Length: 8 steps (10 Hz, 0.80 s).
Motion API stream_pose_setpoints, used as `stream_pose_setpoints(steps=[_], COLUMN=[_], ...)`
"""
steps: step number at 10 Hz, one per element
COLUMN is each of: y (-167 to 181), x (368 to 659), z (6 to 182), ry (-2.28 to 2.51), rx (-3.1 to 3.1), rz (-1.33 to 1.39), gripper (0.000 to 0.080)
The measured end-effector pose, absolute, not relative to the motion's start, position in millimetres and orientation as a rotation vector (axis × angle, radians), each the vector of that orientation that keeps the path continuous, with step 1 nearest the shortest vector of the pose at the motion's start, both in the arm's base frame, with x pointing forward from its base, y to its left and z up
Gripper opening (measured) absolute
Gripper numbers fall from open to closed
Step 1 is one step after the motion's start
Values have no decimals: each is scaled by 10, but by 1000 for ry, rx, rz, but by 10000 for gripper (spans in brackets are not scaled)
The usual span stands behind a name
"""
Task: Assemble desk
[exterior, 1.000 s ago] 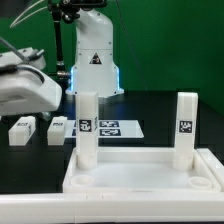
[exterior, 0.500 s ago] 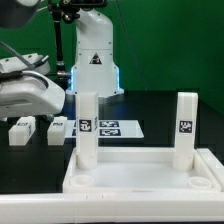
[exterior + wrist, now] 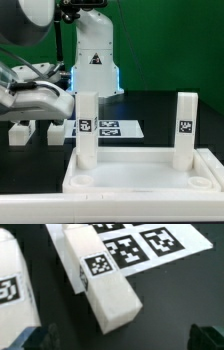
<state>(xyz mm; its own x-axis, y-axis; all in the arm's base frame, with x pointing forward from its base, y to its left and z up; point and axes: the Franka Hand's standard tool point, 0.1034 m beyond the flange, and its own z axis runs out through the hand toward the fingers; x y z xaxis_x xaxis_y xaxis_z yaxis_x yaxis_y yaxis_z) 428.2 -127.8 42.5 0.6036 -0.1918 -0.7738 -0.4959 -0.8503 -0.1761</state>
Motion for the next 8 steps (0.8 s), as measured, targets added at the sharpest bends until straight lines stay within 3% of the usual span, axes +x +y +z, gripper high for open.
stream_pose_setpoints(steps=[8], y=[-1173], x=[4180], z=[253], ry=[539], rx=[-2446], rz=[1169], gripper=[649])
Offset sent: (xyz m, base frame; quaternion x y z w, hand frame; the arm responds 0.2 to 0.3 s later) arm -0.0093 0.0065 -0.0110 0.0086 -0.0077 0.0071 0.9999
